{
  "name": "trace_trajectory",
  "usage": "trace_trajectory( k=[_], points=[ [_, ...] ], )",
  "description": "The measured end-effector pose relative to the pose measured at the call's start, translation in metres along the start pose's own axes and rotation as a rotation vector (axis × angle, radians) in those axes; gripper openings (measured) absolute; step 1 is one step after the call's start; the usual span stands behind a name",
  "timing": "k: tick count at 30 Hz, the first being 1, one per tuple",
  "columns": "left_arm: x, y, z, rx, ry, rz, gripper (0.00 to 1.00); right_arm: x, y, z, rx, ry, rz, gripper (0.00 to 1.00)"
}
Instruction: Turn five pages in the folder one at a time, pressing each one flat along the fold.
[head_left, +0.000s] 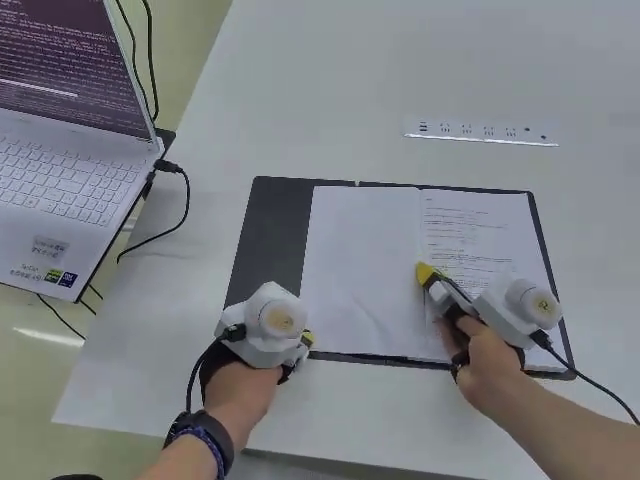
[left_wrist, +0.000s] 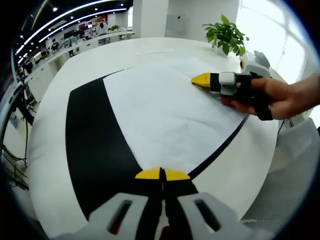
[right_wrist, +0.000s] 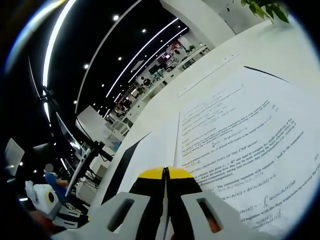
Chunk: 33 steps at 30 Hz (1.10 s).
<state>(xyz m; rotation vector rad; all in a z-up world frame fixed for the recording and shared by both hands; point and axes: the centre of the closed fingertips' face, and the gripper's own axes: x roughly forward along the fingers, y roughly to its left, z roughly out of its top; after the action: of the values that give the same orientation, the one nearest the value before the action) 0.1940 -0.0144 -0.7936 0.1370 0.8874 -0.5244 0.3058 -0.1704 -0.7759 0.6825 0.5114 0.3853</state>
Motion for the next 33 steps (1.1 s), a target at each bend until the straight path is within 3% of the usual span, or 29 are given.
trace_trajectory(
  k=[8, 15, 20, 23, 33],
  points=[
    [0.001, -0.001, 0.001, 0.016, 0.009, -0.022, 0.0, -0.013, -0.001, -0.009, 0.024, 0.0, -0.004, 0.0],
    [0.0, -0.003, 0.001, 0.08, 0.032, -0.026, 0.0, -0.027, 0.003, -0.022, 0.019, 0.026, -0.003, 0.0],
    [0.0, -0.002, 0.001, 0.079, 0.037, -0.03, 0.0, -0.038, 0.008, -0.032, 0.008, 0.047, 0.016, 0.0],
    [0.0, -0.002, 0.001, 0.083, 0.038, -0.026, 0.0, -0.045, 0.012, -0.039, -0.044, 0.086, 0.036, 0.0],
    [-0.001, -0.002, 0.0, 0.088, 0.033, -0.022, 0.0, -0.055, 0.012, -0.047, -0.049, 0.105, 0.037, 0.0]
  ],
)
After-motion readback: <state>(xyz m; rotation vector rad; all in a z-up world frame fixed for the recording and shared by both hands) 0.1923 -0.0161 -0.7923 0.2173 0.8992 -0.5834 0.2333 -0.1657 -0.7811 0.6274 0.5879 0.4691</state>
